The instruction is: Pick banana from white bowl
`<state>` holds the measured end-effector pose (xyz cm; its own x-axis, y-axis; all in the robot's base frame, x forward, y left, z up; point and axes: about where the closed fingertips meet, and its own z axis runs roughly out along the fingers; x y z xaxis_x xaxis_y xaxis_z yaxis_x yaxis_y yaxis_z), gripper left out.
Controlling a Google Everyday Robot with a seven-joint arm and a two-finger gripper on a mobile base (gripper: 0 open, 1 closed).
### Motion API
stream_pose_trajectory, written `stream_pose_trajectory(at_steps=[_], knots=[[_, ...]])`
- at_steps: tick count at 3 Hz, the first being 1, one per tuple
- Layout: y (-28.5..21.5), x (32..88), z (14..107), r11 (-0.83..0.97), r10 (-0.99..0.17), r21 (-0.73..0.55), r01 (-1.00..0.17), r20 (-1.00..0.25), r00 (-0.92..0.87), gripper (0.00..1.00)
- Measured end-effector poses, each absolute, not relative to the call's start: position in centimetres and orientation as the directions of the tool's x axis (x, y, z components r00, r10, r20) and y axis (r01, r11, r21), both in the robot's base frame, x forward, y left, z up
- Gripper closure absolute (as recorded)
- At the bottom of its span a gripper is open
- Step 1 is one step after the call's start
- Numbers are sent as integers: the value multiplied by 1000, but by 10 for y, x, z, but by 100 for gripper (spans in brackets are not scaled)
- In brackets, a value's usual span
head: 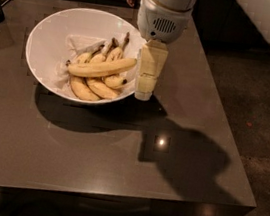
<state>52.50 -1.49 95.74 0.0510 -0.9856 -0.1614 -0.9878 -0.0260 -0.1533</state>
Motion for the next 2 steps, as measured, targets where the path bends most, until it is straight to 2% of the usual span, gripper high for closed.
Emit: stream_pose_trajectory(at_steps=[1,2], knots=[[14,543,951,-46,-982,-130,-990,-177,69,0],[32,560,947,-51,-979,-113,-992,-191,72,14]])
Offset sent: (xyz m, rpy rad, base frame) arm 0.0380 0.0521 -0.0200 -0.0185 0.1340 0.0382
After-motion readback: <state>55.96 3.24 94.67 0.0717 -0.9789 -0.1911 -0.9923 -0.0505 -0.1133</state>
